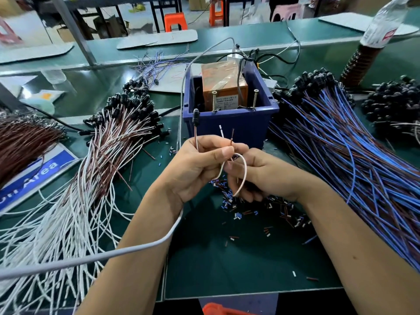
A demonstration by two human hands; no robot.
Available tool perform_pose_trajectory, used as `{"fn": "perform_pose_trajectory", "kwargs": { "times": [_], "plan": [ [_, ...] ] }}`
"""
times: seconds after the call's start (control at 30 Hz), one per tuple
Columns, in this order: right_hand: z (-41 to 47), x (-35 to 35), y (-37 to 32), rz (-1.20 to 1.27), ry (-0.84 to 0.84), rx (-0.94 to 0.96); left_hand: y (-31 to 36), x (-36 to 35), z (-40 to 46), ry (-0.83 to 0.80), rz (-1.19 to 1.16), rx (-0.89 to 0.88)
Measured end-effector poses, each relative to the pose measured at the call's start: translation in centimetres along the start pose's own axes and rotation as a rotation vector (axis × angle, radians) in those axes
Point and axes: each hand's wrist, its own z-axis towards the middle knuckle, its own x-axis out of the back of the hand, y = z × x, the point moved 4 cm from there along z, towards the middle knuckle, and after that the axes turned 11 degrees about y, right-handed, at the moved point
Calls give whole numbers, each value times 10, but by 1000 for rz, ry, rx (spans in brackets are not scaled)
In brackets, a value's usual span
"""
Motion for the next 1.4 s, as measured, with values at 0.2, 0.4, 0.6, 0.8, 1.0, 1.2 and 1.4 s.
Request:
{"fn": "perform_pose_trajectory", "kwargs": {
  "times": [0.2,0.4,0.6,0.8,1.0,1.2,1.4],
  "plan": [
    [-2,26,-1,403,98,61,1,1,-4,-185,-65,119],
    [7,19,0,473,273,97,-9,-8,-6,-302,-110,229],
    [6,20,-3,580,300,122,-11,-7,-5,-287,-103,238],
    [5,22,-6,507,504,240,-9,-7,-3,-290,-112,207],
    [0,48,1,642,740,205,-6,-1,-5,-231,-122,111],
    [11,11,4,571,442,138,-2,-2,-2,-227,-164,21],
    [12,7,5,623,344,127,-3,-2,-3,-190,-170,22]
  ]
}}
